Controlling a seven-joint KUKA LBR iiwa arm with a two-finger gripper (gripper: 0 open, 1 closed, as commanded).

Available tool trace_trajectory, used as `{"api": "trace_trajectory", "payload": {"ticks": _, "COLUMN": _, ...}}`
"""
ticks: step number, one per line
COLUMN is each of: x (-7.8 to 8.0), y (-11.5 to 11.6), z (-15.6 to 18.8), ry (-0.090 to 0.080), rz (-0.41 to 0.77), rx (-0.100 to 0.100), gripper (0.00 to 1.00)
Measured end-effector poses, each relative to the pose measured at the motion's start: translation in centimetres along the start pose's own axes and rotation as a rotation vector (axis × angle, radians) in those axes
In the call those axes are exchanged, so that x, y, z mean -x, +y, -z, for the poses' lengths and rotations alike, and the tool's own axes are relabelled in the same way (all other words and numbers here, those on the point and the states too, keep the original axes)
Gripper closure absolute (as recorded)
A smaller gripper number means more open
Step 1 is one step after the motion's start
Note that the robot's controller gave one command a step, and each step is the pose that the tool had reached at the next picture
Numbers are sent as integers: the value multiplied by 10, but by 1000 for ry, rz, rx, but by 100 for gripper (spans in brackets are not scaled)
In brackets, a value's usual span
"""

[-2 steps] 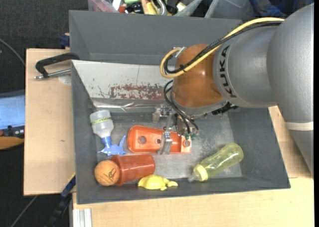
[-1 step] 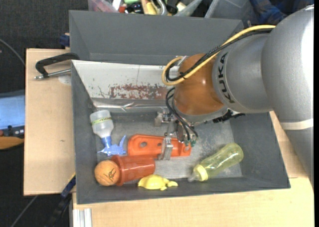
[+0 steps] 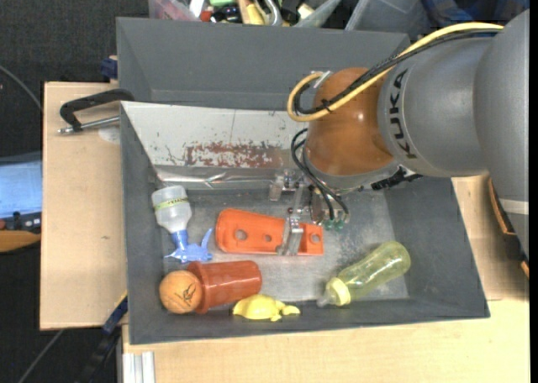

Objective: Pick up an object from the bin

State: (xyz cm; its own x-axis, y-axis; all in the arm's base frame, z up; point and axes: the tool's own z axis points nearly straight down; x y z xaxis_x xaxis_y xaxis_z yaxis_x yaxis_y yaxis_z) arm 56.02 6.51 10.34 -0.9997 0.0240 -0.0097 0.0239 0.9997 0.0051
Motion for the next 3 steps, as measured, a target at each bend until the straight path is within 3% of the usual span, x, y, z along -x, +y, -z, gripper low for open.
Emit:
{"api": "trace_trajectory", "payload": {"ticks": 1, "x": -6, "y": 7, "z": -33, "ry": 9, "rz": -12, "rx": 0, "gripper": 0}}
{"api": "trace_trajectory", "payload": {"ticks": 2, "x": 0, "y": -5, "z": -32, "ry": -6, "rz": -35, "rx": 2, "gripper": 100}}
{"api": "trace_trajectory", "payload": {"ticks": 3, "x": 0, "y": -4, "z": -32, "ry": -5, "rz": -35, "rx": 2, "gripper": 100}}
